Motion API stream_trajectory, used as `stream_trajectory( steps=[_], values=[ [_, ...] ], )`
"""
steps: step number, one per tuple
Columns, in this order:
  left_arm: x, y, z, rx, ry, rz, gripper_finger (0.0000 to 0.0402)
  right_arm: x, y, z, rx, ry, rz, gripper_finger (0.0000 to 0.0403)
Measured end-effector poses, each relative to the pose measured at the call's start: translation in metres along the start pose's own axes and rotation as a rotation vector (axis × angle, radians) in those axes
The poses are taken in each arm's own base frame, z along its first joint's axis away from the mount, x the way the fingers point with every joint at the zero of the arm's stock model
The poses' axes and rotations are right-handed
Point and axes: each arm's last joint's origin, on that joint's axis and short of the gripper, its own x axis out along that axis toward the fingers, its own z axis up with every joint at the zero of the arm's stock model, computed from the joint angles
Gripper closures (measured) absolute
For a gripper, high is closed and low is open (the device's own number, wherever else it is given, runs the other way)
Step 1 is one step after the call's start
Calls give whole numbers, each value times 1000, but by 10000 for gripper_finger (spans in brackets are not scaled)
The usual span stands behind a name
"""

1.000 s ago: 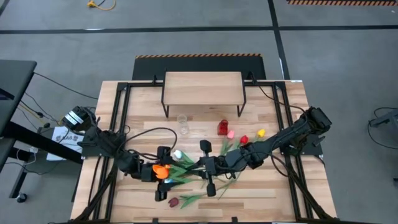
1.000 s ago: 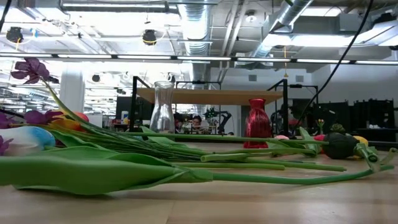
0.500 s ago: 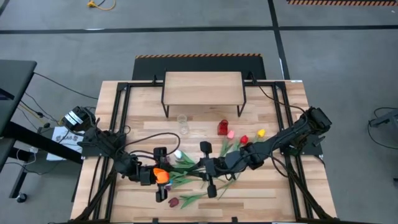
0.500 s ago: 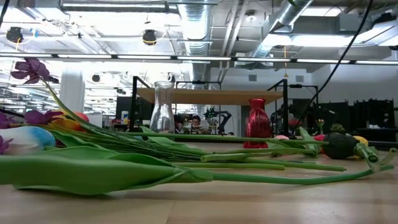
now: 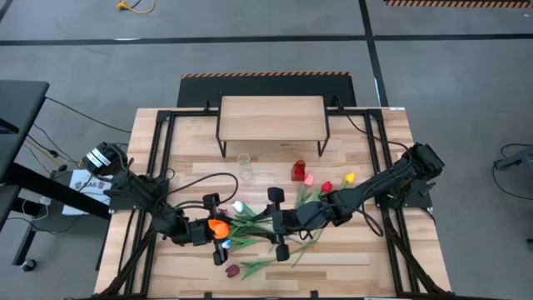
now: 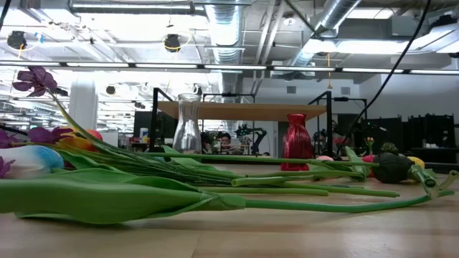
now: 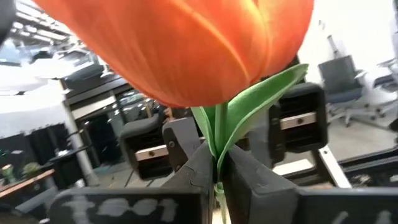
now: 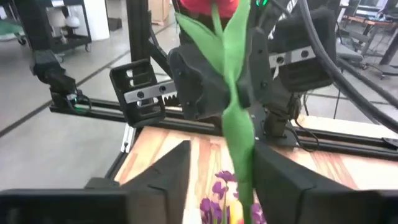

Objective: Pick and place flowers into a vace then onto a shelf
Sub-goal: Put the orange tulip into the transparent vase

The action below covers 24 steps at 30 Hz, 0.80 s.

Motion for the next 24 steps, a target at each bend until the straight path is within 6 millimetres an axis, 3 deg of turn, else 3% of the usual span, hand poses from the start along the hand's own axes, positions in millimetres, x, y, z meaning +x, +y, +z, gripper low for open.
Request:
stream_trajectory(
  steps=[6,10,17,24],
  values=[
    [-3,3,5,20,55,27,399,0,1,-5,40,54,5,162],
    [-8,6,10,40,111,50,400,-1,1,-14,65,142,6,130],
    [-11,25,18,67,217,71,401,-6,1,-34,110,347,-11,119],
    [-10,72,37,41,318,120,401,-14,3,-50,123,520,-21,119]
  ],
)
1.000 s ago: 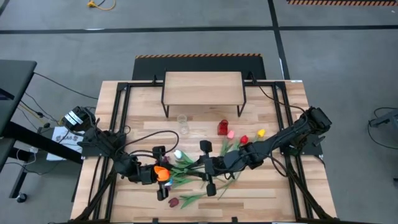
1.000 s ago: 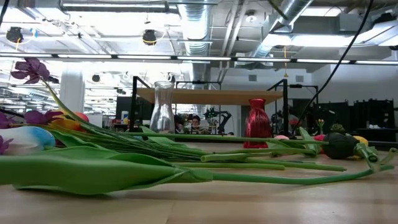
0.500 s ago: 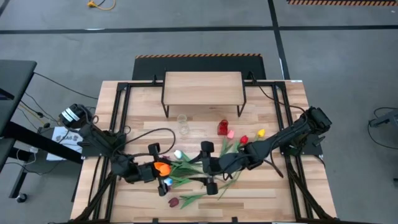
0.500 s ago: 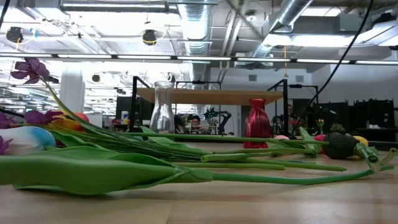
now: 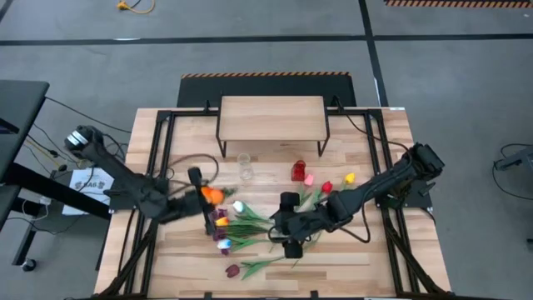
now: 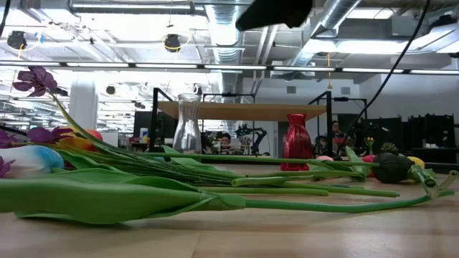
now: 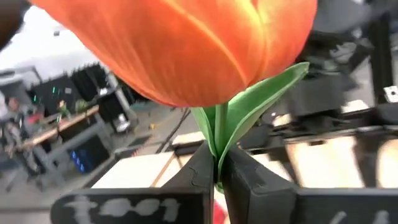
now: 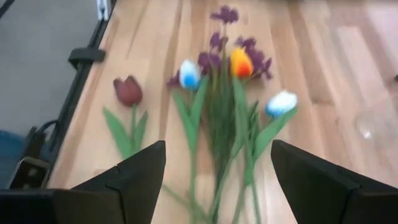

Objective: Pick and place flowers into a vace then onto a shelf
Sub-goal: Put the orange tulip into the transparent vase

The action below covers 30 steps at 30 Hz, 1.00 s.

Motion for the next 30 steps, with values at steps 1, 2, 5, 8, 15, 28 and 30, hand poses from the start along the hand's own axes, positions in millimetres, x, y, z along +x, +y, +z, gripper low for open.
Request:
stream_trajectory(
  steps=[1,2,5,8,15,28,30],
  values=[
    [0,8,5,-14,17,5,401,0,1,-1,9,10,0,119],
    [1,16,9,-27,35,5,401,-1,2,-2,12,19,0,119],
    [5,39,19,-45,103,35,401,-2,6,-6,-3,42,3,119],
    [13,58,22,-57,170,78,401,-2,11,-9,-10,38,8,119],
    [29,84,26,-81,212,147,401,-4,19,-14,1,51,21,119],
    [33,97,34,-90,239,110,401,-6,24,-16,0,51,29,119],
    [32,97,33,-81,251,107,401,-6,24,-15,0,48,29,119]
  ],
)
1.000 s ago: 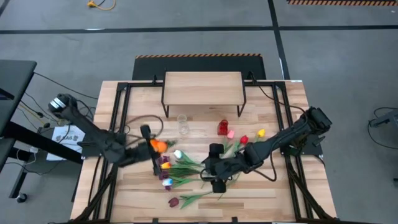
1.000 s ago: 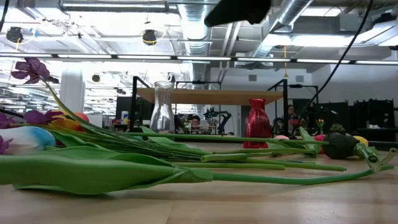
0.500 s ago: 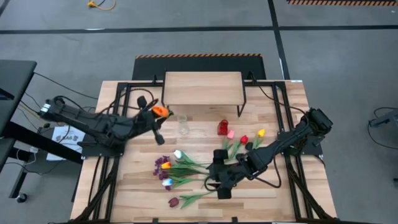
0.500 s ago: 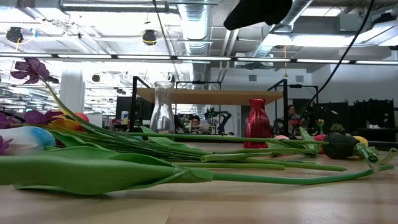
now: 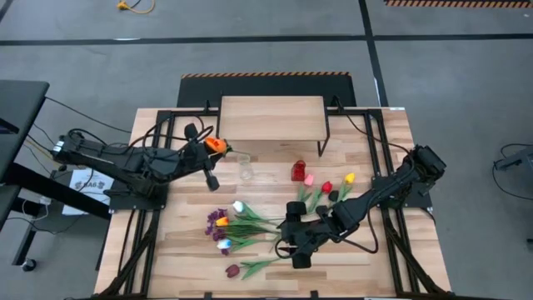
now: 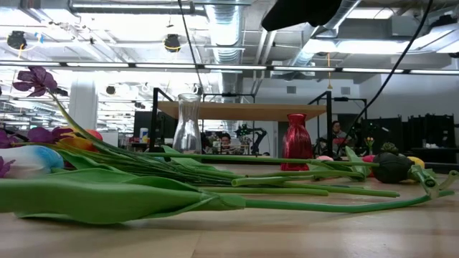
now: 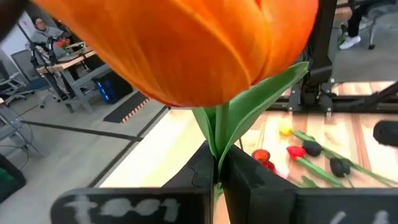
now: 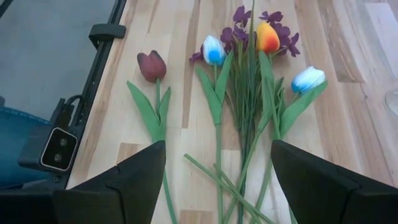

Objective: Pick and place flowers into a vace then onto a shelf
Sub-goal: Put the orange tulip into the transparent vase

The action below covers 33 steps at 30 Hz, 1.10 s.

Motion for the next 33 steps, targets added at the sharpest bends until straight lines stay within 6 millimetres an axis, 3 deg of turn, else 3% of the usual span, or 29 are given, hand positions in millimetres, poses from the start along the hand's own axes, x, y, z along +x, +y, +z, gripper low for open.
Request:
stream_trajectory(
  steps=[17,33],
  values=[
    [-18,16,-1,-70,14,-32,401,0,0,0,1,0,0,119],
    [-18,15,-4,-89,40,-32,401,0,0,0,0,0,0,119]
  ],
)
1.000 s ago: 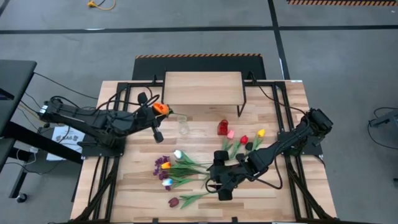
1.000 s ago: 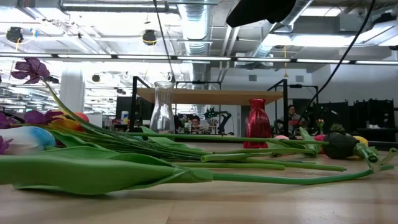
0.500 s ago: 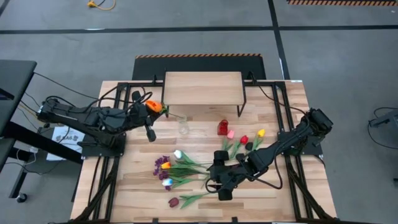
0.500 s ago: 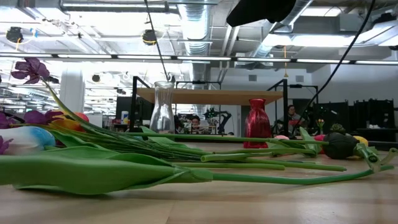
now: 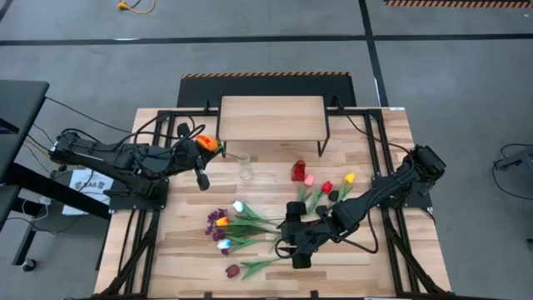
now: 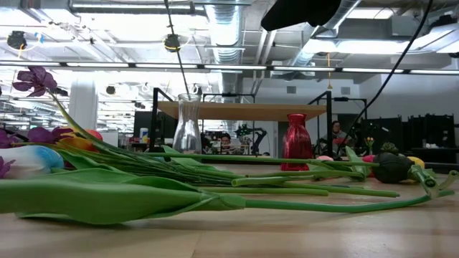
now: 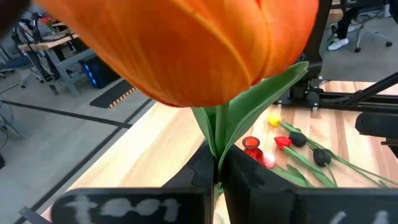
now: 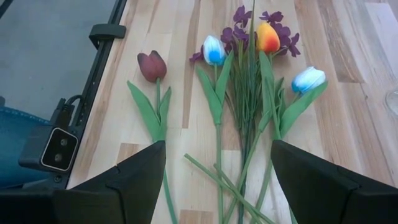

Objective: Pick and place flowers into a vace then onto a shelf
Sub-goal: Put the orange tulip into the transparent vase

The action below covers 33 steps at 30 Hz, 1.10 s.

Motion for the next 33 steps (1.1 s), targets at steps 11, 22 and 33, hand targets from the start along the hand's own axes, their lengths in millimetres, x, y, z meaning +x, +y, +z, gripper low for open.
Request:
stream_trajectory(
  steps=[11,22,33],
  values=[
    [10,-9,-4,24,32,-50,378,0,-1,0,1,-1,-1,119],
    [25,-14,-11,97,78,3,374,0,-1,0,1,-1,-1,119],
    [27,-13,-12,124,86,11,374,1,-2,1,4,-1,-5,119]
  ],
)
